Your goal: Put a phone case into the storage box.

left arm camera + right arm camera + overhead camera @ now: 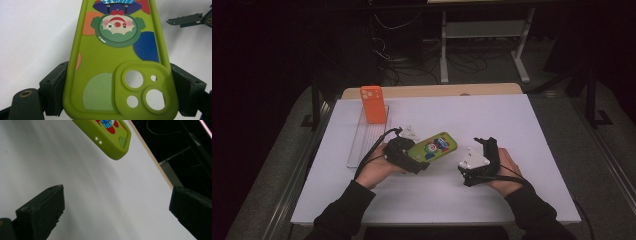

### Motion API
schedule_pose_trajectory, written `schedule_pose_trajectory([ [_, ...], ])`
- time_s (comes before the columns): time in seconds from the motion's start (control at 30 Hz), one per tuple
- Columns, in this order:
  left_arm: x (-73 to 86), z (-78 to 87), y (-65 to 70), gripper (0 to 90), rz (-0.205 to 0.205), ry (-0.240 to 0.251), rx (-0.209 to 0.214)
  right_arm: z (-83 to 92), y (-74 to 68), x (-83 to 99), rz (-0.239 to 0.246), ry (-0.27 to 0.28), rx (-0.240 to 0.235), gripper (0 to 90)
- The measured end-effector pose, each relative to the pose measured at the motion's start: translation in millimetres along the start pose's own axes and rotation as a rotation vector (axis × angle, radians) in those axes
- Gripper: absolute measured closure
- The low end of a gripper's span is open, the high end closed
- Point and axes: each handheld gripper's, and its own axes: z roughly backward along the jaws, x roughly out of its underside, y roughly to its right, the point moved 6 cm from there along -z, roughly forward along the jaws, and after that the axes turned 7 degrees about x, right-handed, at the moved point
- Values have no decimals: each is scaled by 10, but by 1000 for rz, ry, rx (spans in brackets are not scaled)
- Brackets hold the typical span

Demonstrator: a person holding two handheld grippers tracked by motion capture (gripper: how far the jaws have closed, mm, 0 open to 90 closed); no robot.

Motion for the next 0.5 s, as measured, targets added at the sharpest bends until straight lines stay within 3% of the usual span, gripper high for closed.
schedule_pose_trajectory([
  [0.23, 0, 4, -5, 155, -11, -4, 1, 11, -45, -30, 66, 17, 55, 0],
  [0.3, -15, -18, 14, 155, 19, 29, 0, 12, -48, -30, 97, 17, 74, 0],
  [0.5, -14, -15, 16, 155, 13, 23, 2, 8, -59, -34, 201, 28, 113, 0],
])
